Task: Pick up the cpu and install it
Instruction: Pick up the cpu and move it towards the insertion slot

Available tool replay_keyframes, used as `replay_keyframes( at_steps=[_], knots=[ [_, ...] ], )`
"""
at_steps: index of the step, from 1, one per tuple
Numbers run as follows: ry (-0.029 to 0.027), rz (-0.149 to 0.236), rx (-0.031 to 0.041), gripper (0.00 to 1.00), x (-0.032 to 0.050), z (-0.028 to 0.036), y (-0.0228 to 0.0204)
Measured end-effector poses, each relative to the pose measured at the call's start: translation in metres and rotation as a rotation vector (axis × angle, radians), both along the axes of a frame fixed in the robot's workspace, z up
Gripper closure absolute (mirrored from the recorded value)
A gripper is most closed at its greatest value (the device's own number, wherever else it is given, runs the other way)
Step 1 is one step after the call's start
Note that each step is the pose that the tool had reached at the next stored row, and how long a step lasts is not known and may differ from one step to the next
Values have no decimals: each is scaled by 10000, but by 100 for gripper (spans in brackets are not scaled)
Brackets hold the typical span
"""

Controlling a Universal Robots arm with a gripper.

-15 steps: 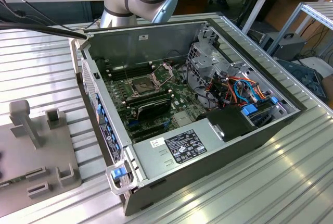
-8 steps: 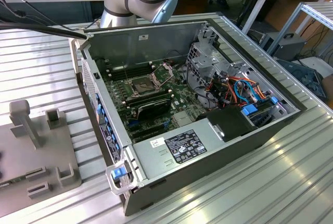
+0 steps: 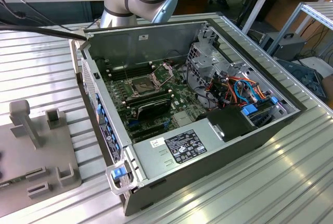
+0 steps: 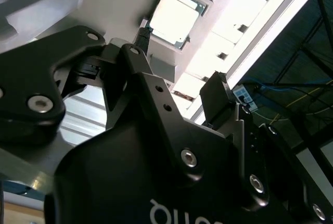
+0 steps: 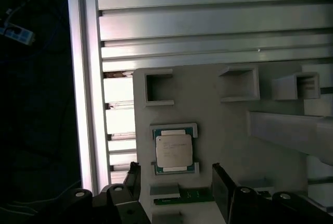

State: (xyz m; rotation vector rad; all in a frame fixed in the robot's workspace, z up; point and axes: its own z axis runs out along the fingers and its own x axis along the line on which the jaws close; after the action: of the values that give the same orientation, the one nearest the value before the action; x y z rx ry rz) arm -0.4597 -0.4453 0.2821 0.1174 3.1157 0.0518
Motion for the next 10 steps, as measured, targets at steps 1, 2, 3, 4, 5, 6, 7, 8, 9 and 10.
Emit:
replay_keyframes(
  at_steps=[1, 2, 3, 4, 5, 6, 7, 8, 9, 10],
  knots=[
    [-1, 0, -2, 34, 0, -23, 0],
    [-1, 0, -5, 34, 0, -39, 0],
    [0, 0, -10, 34, 0, -72, 0],
    [-2, 0, -14, 34, 0, -101, 0],
    [0, 0, -19, 34, 0, -126, 0],
    [0, -1, -23, 34, 0, -145, 0],
    [0, 0, -26, 34, 0, -167, 0],
    [-1, 0, -29, 34, 0, -186, 0],
    [0, 0, -35, 34, 0, -212, 0],
    [0, 0, -39, 34, 0, -231, 0]
  ],
)
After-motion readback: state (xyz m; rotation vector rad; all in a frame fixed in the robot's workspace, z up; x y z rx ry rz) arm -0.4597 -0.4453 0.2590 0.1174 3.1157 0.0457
